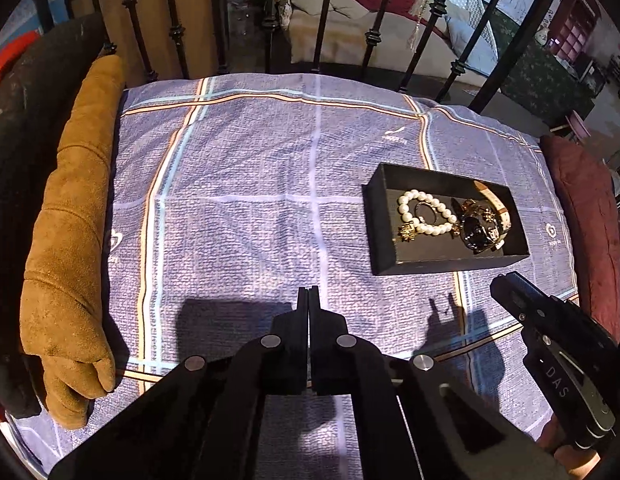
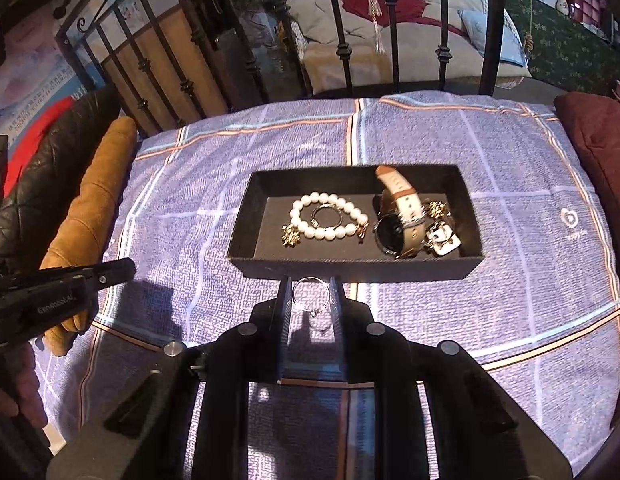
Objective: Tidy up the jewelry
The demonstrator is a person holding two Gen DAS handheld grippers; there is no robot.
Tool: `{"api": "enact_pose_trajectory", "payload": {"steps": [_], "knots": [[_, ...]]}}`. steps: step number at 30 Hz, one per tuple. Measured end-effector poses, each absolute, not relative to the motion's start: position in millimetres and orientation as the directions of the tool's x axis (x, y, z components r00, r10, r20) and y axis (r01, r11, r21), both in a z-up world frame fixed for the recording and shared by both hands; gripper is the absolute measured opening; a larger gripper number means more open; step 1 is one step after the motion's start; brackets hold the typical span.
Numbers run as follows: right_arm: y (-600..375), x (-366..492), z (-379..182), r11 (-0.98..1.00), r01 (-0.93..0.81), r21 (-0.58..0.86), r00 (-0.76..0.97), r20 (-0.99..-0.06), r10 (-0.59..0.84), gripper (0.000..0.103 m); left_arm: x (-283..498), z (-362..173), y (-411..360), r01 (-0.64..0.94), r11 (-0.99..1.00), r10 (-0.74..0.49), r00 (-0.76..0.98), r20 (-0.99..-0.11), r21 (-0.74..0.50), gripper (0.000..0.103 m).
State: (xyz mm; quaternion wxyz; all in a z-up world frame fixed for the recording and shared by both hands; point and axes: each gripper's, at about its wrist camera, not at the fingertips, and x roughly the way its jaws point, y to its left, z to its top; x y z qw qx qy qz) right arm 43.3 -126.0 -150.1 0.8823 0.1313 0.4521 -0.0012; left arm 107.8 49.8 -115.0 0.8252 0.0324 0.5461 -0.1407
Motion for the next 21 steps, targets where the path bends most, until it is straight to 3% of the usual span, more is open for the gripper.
{"api": "enact_pose_trajectory", "payload": {"steps": [21], "knots": [[-190,49,-123,0.963,0.096,0.251,0.648,-0.75,0.131,0.02,115,-100,-49,0.323,0.941,-0.227,0.39,-0.892,-0.098,0.0]]}}
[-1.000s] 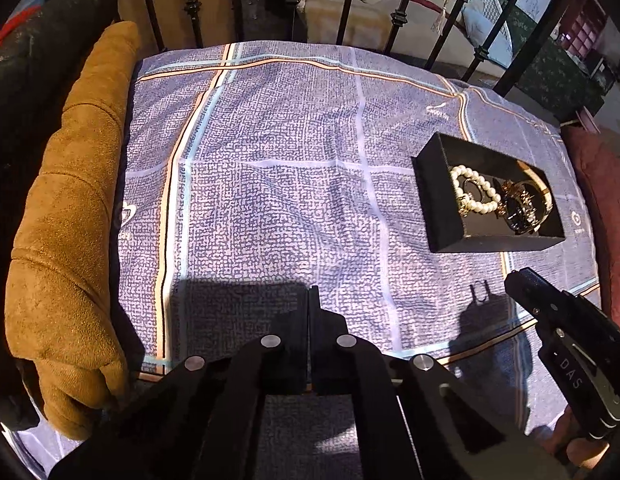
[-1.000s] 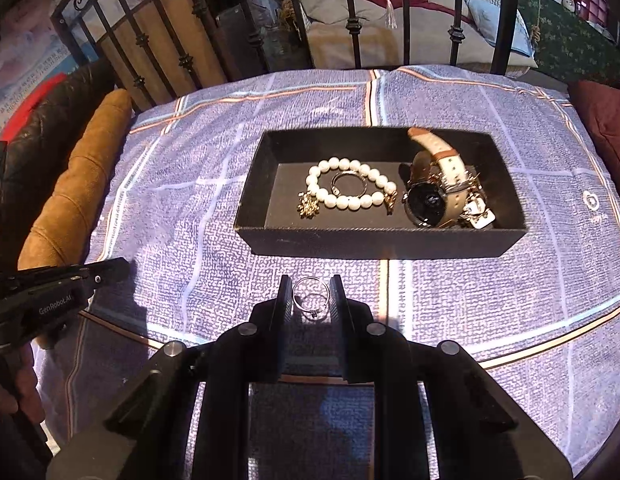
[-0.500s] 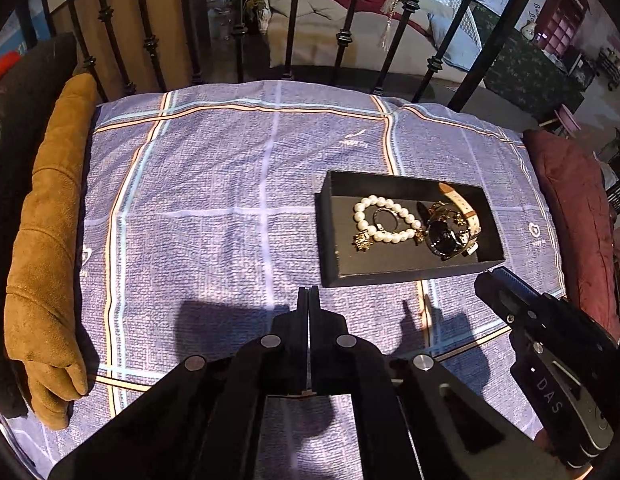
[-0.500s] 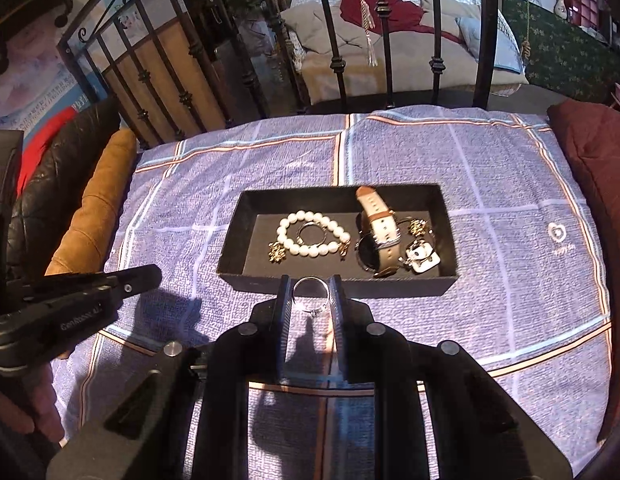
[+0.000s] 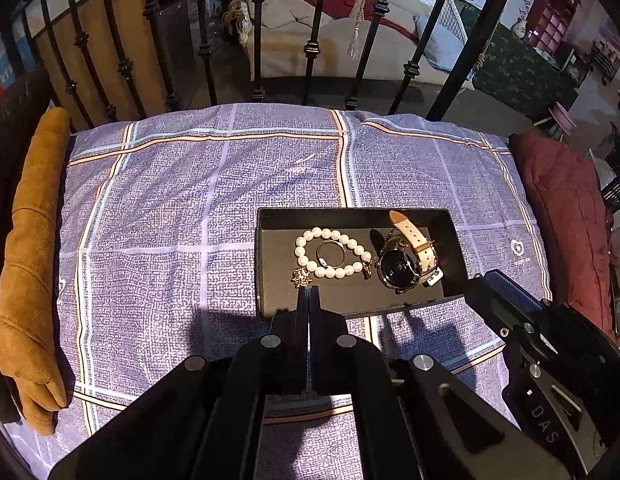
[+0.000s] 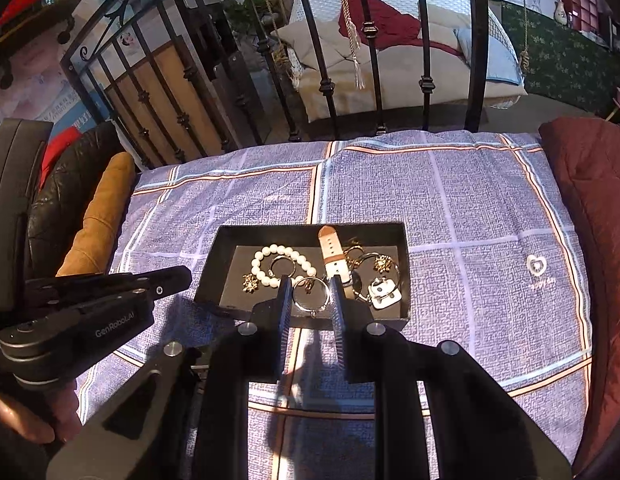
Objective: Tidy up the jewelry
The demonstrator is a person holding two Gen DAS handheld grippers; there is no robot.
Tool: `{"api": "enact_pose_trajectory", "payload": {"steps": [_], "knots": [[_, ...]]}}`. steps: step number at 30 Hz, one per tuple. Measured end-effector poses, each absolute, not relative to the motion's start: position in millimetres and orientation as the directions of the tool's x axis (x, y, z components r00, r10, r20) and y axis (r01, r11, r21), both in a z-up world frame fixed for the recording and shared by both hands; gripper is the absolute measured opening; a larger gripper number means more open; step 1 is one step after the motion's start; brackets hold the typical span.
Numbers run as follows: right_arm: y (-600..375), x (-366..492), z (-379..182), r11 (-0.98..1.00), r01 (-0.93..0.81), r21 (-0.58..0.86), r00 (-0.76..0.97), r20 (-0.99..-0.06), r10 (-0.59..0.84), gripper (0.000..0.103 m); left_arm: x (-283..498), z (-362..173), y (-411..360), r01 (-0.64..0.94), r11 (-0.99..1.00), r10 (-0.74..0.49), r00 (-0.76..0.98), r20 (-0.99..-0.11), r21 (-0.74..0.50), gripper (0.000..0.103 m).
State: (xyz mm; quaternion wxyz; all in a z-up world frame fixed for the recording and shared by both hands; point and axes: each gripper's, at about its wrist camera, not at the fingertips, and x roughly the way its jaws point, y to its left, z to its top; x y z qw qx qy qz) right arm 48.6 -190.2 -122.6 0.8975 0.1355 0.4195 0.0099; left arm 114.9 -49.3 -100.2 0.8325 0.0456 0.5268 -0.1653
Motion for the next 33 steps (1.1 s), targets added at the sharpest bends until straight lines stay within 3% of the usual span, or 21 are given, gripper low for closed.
{"api": "enact_pose_trajectory", "payload": {"steps": [29,30,32,33], "knots": [[-216,94,-135,0.979,0.051,0.2,0.63,-0.766,0.123,0.021,147,-118,-84,0.318,0.947,-0.166,0.386,-0.907,-0.038,0.0],[-216,96,-136,0.979,0.05,0.199,0.624,-0.772,0.125,0.023,148,-118,-84,0.318,0.947,-0.164,0.385,-0.908,-0.036,0.0],[-216,99,-138,0.98,0.055,0.193,0.61,-0.783,0.119,0.039,149,-119,-84,0.314,0.949,-0.15,0.394,-0.907,-0.02,0.0],[-216,98,-138,0.98,0.058,0.192,0.612,-0.782,0.117,0.052,148,-119,-85,0.315,0.949,-0.133,0.402,-0.906,0.0,0.0]]}}
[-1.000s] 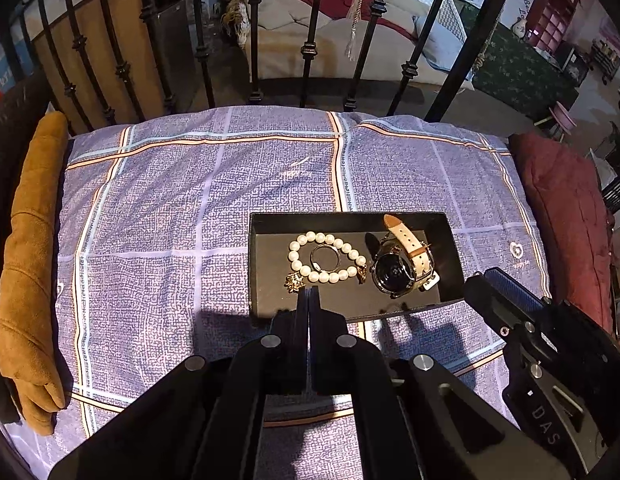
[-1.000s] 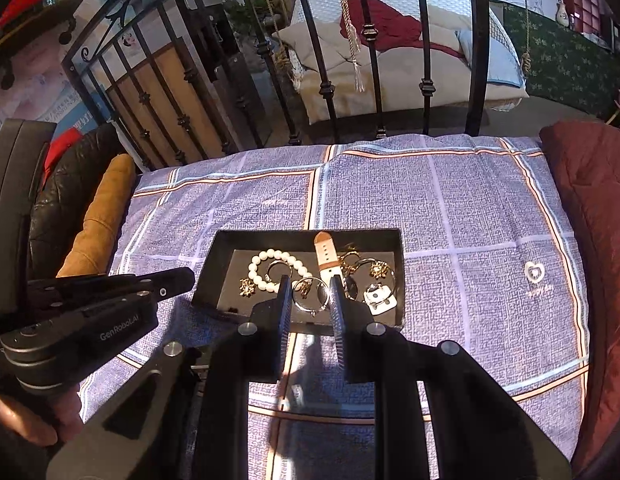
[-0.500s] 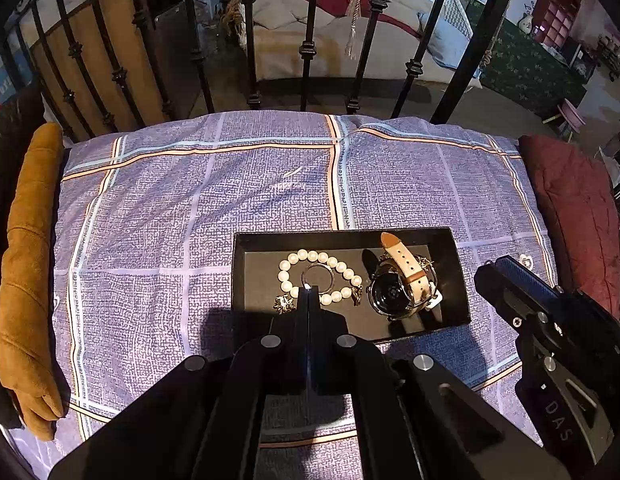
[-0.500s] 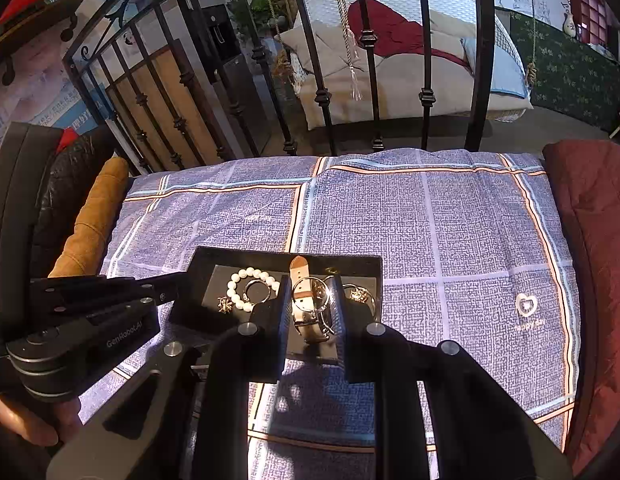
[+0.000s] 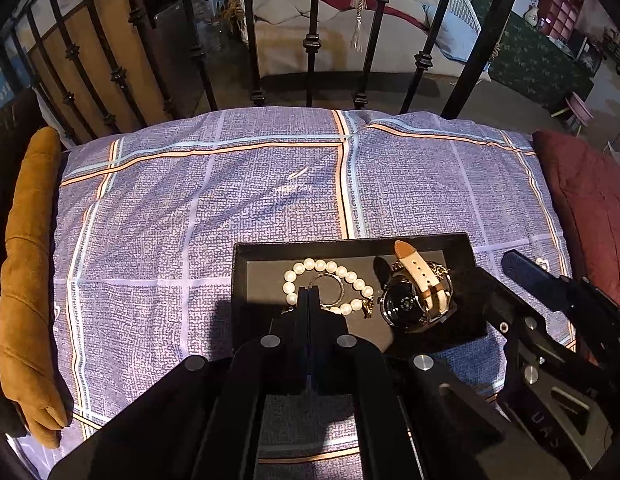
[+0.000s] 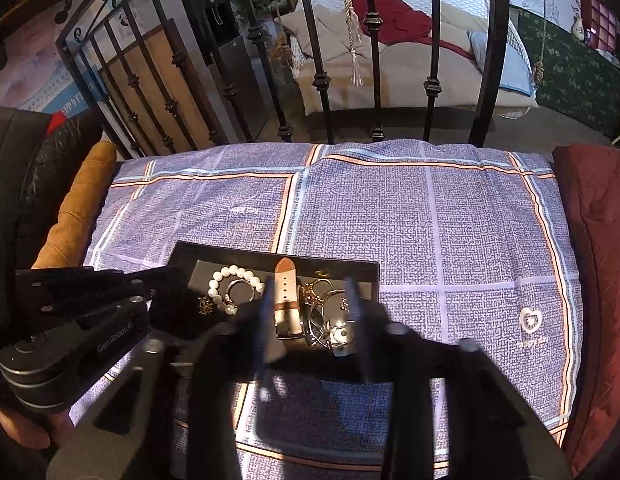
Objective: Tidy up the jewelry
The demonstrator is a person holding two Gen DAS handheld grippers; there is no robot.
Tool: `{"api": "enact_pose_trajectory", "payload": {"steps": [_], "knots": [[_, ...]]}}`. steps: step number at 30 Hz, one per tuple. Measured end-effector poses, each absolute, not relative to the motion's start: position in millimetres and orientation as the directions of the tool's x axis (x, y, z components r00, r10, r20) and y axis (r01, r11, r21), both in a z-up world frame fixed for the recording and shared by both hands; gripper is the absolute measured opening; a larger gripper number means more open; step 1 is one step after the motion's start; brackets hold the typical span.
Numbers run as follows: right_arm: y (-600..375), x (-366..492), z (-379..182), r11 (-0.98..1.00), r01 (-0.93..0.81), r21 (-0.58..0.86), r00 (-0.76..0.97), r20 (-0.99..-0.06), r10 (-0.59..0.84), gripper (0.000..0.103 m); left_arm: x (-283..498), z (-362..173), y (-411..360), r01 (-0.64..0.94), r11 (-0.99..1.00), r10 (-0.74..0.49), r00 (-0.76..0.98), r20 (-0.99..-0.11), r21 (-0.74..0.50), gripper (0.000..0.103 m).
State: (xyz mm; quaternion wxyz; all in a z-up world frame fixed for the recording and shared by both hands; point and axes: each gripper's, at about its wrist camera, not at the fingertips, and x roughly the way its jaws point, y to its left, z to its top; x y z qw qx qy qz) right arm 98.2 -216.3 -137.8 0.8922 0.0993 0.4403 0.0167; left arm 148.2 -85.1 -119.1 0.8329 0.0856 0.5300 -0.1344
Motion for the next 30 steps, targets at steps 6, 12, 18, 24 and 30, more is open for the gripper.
{"api": "enact_pose_trajectory", "payload": {"steps": [6,12,18,24,30], "knots": [[-218,94,-134,0.985,0.084,0.151,0.614,-0.786,0.069,0.071,148,-117,-78,0.271,0.962,-0.095,0.423,-0.901,0.026,0.066],[-225,86,-139,0.98,0.135,0.149,0.576,-0.816,0.045,0.084,145,-113,-66,0.245,0.969,-0.072,0.433,-0.899,0.041,0.093],[-218,81,-136,0.985,0.145,0.091,0.572,-0.82,-0.008,0.085,137,-106,-60,0.24,0.967,-0.033,0.456,-0.889,0.087,0.095],[-220,79,-129,0.982,0.175,0.069,0.577,-0.815,-0.046,0.088,134,-97,-44,0.213,0.977,-0.107,0.438,-0.893,-0.013,0.096],[-218,77,-128,0.982,0.179,0.066,0.578,-0.814,-0.05,0.088,131,-94,-39,0.197,0.98,-0.103,0.442,-0.891,-0.016,0.096]]}}
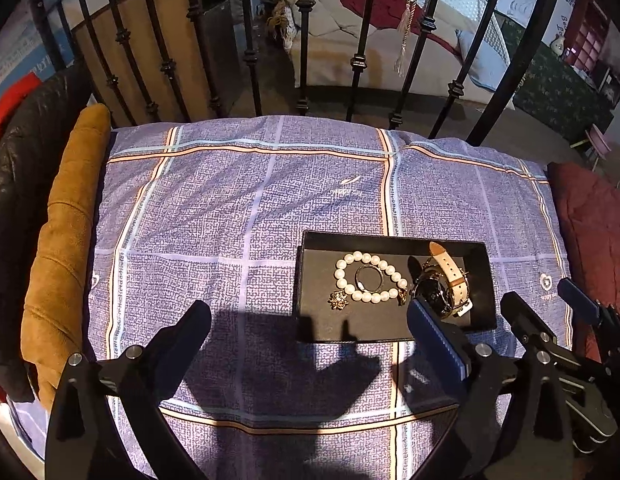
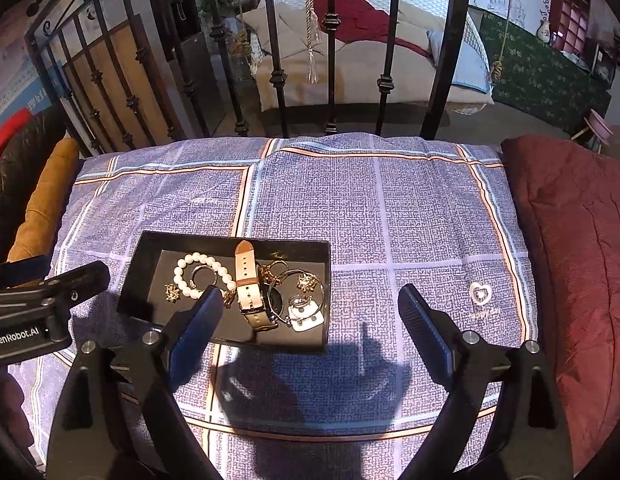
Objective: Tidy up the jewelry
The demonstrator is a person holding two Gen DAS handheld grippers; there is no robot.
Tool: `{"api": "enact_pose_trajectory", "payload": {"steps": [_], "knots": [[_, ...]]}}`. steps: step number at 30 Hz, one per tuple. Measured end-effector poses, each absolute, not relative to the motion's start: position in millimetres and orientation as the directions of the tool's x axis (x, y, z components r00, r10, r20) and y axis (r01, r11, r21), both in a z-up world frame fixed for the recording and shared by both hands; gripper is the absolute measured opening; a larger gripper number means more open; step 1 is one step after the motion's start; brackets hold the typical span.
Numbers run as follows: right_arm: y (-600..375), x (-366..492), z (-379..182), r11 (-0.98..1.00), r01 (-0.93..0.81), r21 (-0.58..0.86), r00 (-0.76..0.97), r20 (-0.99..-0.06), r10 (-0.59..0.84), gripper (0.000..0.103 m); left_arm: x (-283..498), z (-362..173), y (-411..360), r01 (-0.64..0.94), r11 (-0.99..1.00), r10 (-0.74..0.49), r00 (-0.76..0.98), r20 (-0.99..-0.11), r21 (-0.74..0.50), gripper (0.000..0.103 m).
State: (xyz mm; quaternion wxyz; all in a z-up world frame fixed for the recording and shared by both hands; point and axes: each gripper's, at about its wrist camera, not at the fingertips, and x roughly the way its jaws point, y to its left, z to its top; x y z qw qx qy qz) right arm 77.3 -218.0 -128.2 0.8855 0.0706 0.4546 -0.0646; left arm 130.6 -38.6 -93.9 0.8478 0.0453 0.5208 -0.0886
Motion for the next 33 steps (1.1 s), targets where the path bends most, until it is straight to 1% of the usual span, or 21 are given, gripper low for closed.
{"api": "enact_pose_trajectory", "payload": {"steps": [33], "knots": [[-216.4,78.8,-130.8,0.979,0.194,0.06,0.567,-0.822,-0.062,0.088,128.6,-92.5,-37.5,0.214,0.977,-0.1,0.448,-0.888,-0.002,0.096]]}}
